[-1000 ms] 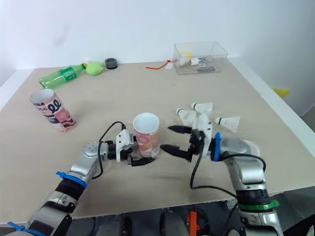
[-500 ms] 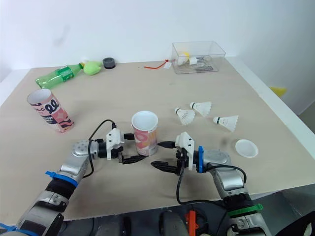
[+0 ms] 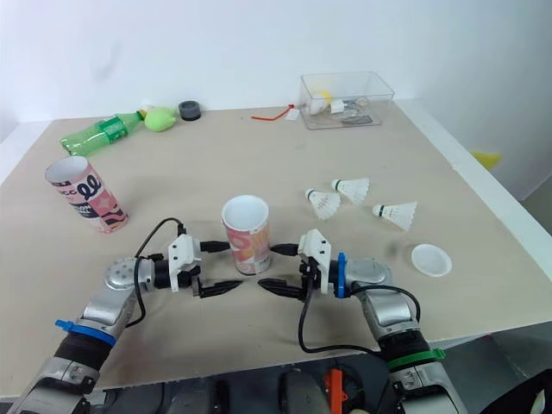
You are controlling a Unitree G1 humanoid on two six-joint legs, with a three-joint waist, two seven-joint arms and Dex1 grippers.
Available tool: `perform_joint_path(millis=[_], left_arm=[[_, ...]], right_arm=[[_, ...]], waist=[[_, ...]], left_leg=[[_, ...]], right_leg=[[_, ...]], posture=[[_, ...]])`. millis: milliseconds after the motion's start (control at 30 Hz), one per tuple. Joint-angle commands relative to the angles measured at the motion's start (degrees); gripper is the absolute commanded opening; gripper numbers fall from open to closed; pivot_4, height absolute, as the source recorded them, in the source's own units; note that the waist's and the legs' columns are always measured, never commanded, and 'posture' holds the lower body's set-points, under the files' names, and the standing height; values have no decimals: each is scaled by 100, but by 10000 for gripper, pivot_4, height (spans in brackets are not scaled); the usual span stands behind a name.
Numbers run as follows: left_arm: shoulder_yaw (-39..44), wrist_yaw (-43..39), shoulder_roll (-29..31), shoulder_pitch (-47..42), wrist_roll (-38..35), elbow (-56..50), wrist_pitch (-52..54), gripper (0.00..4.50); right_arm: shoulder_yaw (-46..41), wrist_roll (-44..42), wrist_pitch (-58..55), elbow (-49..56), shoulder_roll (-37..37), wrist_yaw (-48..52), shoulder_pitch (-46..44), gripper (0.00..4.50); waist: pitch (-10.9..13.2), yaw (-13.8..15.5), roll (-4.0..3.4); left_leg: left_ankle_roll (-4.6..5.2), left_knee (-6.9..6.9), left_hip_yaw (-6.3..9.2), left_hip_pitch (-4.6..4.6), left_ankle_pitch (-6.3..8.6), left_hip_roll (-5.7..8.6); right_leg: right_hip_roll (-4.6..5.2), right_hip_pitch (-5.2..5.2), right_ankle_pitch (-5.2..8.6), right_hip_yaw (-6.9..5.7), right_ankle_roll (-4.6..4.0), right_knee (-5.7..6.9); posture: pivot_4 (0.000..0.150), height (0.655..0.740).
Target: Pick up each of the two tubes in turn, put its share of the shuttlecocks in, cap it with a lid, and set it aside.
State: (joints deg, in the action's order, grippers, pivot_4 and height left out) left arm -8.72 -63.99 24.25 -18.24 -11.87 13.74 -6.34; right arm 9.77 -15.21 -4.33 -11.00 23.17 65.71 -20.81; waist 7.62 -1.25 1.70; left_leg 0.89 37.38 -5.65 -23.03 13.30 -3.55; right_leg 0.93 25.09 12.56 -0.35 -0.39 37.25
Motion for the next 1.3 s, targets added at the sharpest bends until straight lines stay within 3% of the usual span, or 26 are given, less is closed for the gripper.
perform_joint_path(millis=[33,800,1300], left_arm=[[47,23,126,187,-74,-282,125,45000],[434,492,233,1014,-529,-1313,356,45000],[388,581,269,1242,-431,-1460,288,45000]], right_arm=[[20,4,194,-98,-91,42,-228,44401],[207,199,802,-1148,-556,318,-819,44401],[356,396,1309,-1858,-912,434,-1224,44401]], waist=[[0,-3,0],[1,-2,-2],[2,-2,-3]], left_leg=[[0,0,-1,0,0,0],[-1,0,-7,1,1,-12],[-2,2,-14,0,0,-12]], right_leg=[[0,0,0,0,0,0],[0,4,-4,20,-3,2],[5,5,-7,22,0,2]], posture=[[1500,7400],[1500,7400],[1500,7400]])
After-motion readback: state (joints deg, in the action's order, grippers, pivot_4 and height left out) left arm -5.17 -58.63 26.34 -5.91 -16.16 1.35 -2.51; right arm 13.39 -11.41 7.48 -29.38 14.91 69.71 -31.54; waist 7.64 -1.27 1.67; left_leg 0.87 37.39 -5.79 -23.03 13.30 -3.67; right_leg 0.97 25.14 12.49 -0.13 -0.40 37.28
